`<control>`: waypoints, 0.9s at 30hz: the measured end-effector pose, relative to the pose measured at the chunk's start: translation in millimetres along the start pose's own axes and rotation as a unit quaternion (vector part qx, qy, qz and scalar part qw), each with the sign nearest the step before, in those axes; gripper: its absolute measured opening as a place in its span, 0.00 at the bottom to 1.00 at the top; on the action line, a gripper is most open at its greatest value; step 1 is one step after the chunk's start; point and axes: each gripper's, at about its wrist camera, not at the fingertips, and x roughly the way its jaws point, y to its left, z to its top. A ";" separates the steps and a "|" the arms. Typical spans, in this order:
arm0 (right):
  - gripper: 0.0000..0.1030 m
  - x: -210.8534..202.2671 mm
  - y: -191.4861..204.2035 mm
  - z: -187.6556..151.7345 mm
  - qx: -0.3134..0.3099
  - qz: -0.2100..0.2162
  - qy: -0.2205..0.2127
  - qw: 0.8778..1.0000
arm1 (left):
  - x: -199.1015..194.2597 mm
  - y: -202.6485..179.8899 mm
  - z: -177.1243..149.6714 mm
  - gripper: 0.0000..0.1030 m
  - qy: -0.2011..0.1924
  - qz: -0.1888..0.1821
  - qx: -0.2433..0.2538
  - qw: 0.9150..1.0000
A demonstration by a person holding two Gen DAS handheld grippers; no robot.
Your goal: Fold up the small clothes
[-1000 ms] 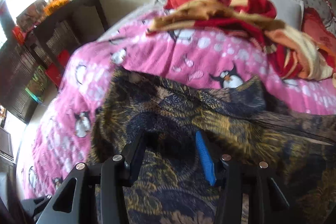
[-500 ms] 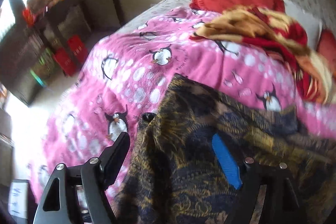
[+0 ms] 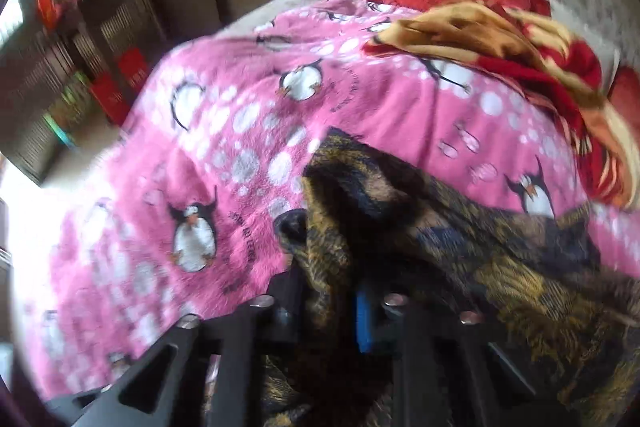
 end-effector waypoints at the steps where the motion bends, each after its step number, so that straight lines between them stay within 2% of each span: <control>1: 0.16 -8.3 -8.3 0.0 0.011 0.018 -0.006 1.000 | 0.2 -1.3 2.2 0.69 -0.004 0.000 -0.001 1.000; 2: 0.16 -16.2 -13.0 -1.3 0.023 0.034 -0.012 0.999 | -0.2 -2.2 4.0 0.68 -0.009 -0.004 -0.004 1.000; 3: 0.16 -24.6 -20.3 -3.1 0.035 0.048 -0.018 0.998 | -0.3 -3.8 5.4 0.62 -0.011 -0.009 -0.007 1.000; 4: 0.16 -30.4 -26.0 -4.4 0.041 0.056 -0.021 0.997 | -1.6 -5.1 6.7 0.45 -0.012 -0.019 -0.007 1.000; 7: 0.16 -44.7 -38.7 -8.5 0.060 0.075 -0.030 0.995 | -4.6 -16.3 8.1 0.21 -0.014 -0.035 0.008 0.999; 12: 0.17 -49.8 -51.8 -11.6 0.079 0.088 -0.020 0.993 | -8.5 -31.2 8.2 0.17 -0.020 -0.032 0.048 0.998; 13: 0.26 -47.8 -51.6 -11.0 0.080 0.088 -0.015 0.993 | -6.7 -43.2 5.5 0.17 -0.021 -0.030 0.051 0.998; 14: 0.49 -45.9 -49.6 -9.7 0.080 0.086 -0.012 0.993 | -7.2 -44.0 5.2 0.17 -0.022 -0.029 0.053 0.998; 16: 0.71 -45.8 -43.3 -8.3 0.075 0.084 -0.019 0.993 | -5.2 -48.0 2.5 0.17 -0.024 -0.028 0.056 0.998; 19: 0.71 -38.7 -22.3 -3.1 0.042 0.087 -0.010 0.995 | -2.2 -53.4 6.1 0.17 -0.025 -0.027 0.063 0.997; 24: 0.69 -12.5 -1.7 2.2 0.006 0.044 0.037 0.998 | 4.6 -66.0 8.0 0.17 -0.025 -0.019 0.066 0.997; 25: 0.51 -14.4 -0.6 -0.1 -0.002 0.025 0.029 0.999 | 5.5 -66.7 8.4 0.17 -0.023 -0.019 0.064 0.997; 26: 0.29 -19.0 -1.2 -2.3 -0.009 0.009 0.016 1.000 | 6.7 -68.5 9.0 0.17 -0.023 -0.019 0.063 0.998; 27: 0.23 -24.2 -2.8 -4.1 -0.014 -0.006 0.002 1.000 | 6.6 -71.5 10.0 0.17 -0.022 -0.019 0.064 0.998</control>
